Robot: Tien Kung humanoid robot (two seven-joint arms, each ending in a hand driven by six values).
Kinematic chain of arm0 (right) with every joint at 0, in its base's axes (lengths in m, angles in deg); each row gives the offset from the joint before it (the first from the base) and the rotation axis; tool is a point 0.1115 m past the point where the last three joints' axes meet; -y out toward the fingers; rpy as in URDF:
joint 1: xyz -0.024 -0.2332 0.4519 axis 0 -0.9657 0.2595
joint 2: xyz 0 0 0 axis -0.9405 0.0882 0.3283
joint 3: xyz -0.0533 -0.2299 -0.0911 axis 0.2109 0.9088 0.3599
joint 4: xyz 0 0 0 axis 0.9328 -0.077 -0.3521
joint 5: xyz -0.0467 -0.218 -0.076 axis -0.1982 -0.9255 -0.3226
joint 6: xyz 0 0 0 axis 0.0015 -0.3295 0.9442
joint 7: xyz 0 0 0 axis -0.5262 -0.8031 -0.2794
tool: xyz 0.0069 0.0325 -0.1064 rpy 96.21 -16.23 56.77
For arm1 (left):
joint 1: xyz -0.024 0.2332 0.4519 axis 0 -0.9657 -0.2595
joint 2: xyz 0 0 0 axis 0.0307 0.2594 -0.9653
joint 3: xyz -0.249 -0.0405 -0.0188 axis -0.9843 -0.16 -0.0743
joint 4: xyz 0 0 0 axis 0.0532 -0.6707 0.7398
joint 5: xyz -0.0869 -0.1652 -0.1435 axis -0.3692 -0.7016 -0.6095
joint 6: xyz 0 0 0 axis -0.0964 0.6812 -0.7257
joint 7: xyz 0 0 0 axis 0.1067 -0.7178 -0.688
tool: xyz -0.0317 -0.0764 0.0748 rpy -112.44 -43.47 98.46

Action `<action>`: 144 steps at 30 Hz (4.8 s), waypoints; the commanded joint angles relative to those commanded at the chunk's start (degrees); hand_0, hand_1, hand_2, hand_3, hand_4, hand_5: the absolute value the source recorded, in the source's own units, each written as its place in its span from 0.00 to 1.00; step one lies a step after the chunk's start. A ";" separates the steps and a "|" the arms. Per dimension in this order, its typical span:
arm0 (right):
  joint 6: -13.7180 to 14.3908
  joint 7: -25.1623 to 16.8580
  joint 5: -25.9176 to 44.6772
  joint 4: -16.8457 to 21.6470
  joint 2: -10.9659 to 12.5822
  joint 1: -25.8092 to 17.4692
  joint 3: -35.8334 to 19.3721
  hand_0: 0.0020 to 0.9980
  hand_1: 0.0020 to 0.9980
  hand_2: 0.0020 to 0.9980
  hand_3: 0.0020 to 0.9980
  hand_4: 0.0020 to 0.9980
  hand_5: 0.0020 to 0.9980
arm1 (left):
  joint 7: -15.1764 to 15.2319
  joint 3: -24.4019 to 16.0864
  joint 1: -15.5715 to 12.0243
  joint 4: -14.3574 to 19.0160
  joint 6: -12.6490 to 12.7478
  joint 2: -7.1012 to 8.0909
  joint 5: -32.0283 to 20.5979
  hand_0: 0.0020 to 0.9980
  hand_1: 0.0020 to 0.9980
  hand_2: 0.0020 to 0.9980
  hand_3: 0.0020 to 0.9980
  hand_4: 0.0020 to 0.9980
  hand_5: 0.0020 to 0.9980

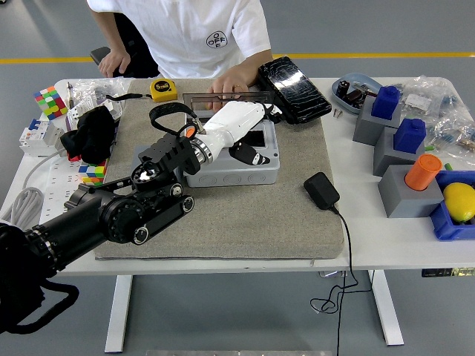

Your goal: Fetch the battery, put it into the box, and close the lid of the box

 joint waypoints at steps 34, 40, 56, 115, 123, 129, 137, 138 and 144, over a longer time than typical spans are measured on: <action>-0.06 -0.06 -0.49 0.02 0.18 -0.15 -0.51 0.54 0.60 0.59 0.54 0.91 0.47 | -1.87 -23.75 -24.56 21.04 -1.31 11.05 4.46 0.52 0.64 0.64 0.71 1.00 0.21; -0.07 -0.08 -0.53 0.07 0.15 -0.29 -0.43 0.54 0.60 0.58 0.54 0.91 0.47 | -1.54 -24.76 -26.02 21.68 -1.09 11.81 3.95 0.51 0.64 0.64 0.71 1.00 0.23; -0.10 -0.03 -0.46 0.00 0.10 -0.70 -0.99 0.54 0.60 0.58 0.54 0.91 0.47 | -1.98 -26.38 -25.12 22.65 -1.48 10.31 4.06 0.51 0.64 0.64 0.70 1.00 0.23; -0.08 -0.01 -0.73 0.25 0.26 -0.50 -0.58 0.55 0.60 0.58 0.54 0.91 0.47 | -7.46 -15.53 -13.09 13.70 -5.58 5.79 3.54 0.59 0.72 0.72 0.73 1.00 0.39; -0.07 0.01 -0.68 0.23 0.25 -0.61 -0.62 0.55 0.60 0.58 0.54 0.91 0.47 | -7.89 -14.58 -14.00 14.37 -5.88 6.13 3.10 0.59 0.72 0.71 0.73 1.00 0.39; -0.07 -0.02 -0.73 0.24 0.11 -0.86 -0.93 0.55 0.60 0.58 0.54 0.91 0.47 | -7.02 -15.80 -15.32 16.30 -5.55 6.43 2.93 0.57 0.71 0.71 0.73 1.00 0.39; -0.07 -0.03 -0.75 0.19 0.02 -0.89 -1.01 0.54 0.60 0.59 0.54 0.91 0.47 | -5.86 -22.60 -19.27 23.17 -5.21 7.17 1.31 0.57 0.71 0.71 0.72 1.00 0.39; -0.06 -0.04 -0.74 0.18 0.00 -0.86 -1.06 0.54 0.60 0.59 0.54 0.91 0.47 | -5.65 -23.66 -20.03 23.97 -5.17 7.19 0.53 0.57 0.71 0.71 0.72 1.00 0.39; -0.07 -0.05 -0.61 0.09 -0.05 -0.82 -1.24 0.54 0.60 0.59 0.54 0.91 0.47 | -3.59 -31.29 -24.87 26.41 -4.37 6.77 -4.00 0.57 0.70 0.70 0.72 1.00 0.38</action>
